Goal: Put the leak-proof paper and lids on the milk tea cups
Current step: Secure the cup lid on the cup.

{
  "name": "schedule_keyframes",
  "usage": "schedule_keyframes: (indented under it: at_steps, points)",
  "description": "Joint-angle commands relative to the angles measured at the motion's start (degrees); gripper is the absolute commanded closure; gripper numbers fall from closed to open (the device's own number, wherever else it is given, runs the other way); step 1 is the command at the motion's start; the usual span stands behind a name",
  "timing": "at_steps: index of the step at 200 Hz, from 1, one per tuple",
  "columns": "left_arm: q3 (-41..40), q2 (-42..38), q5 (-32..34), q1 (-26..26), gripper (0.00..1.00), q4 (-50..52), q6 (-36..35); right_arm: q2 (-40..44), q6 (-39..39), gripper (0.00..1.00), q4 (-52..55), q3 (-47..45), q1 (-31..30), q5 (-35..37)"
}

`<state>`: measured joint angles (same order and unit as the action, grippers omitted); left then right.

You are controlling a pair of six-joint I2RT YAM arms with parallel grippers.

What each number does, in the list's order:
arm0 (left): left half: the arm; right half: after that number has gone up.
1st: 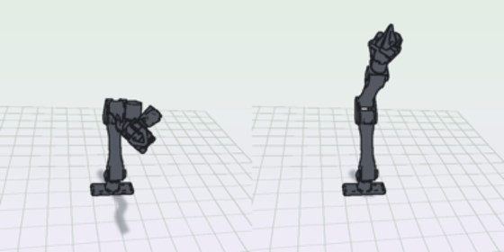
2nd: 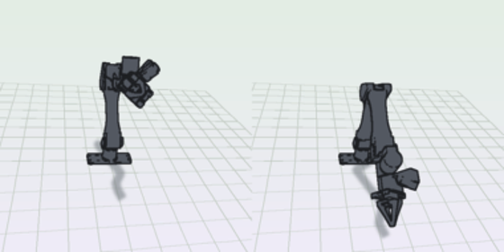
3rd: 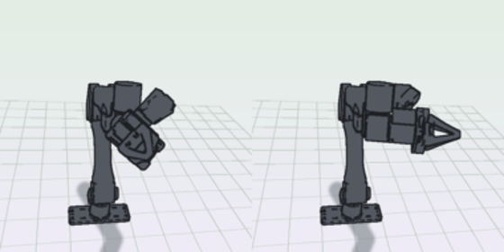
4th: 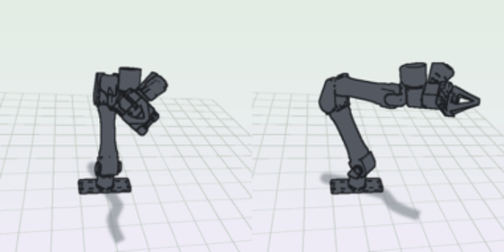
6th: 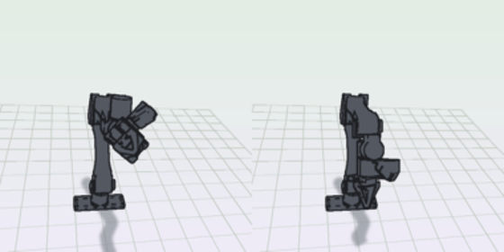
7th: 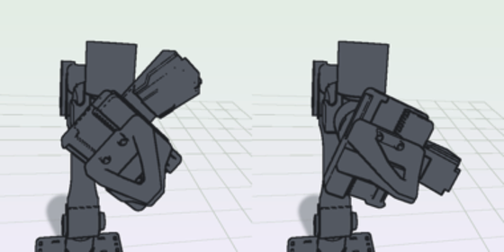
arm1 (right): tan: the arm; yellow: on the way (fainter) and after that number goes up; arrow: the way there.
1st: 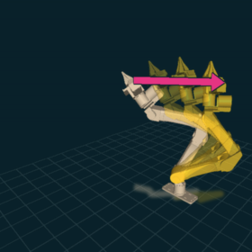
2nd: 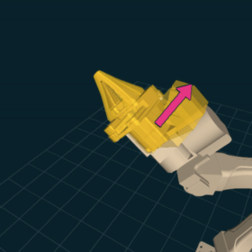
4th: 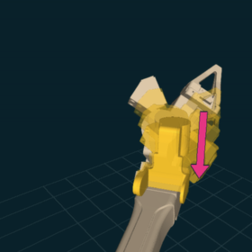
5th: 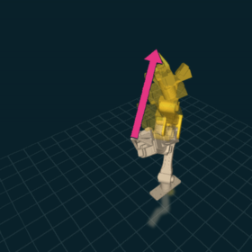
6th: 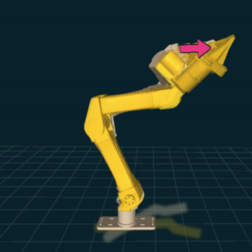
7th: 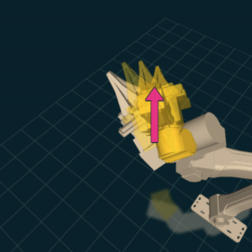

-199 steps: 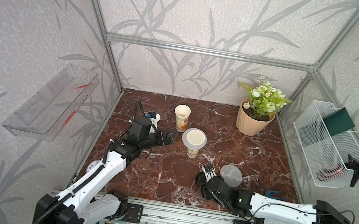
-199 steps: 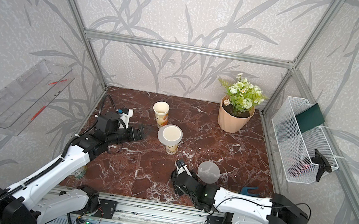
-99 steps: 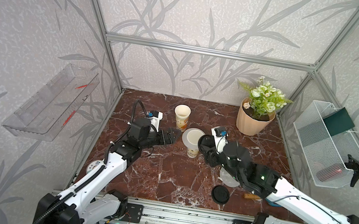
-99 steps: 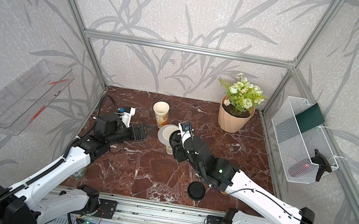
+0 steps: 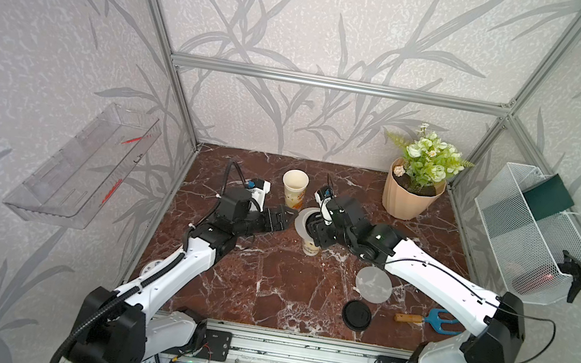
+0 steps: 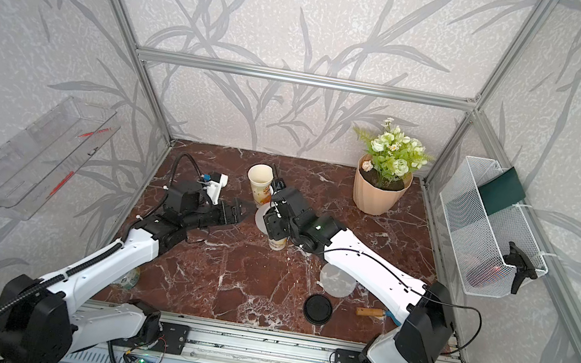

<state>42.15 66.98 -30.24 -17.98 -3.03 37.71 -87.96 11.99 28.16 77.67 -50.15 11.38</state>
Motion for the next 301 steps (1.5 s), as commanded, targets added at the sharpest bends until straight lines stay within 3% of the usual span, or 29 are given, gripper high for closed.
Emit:
schedule_keyframes:
  at_steps: [1, 181, 301]
  points:
    - [1.70, 0.90, -1.65, 0.14, 0.06, -3.11, 0.21, -1.18, -0.91, 0.46, -0.58, 1.61, 0.75, -1.47]
    - [6.03, 10.10, -5.00, -0.04, 0.10, -3.65, -0.71, -6.33, -2.67, 0.47, -4.48, 1.44, 3.48, -4.88]
    - [9.53, 14.24, -5.46, -0.83, 0.10, -1.90, -2.12, -5.11, -4.08, 0.47, -3.56, 1.81, 4.23, -3.91]
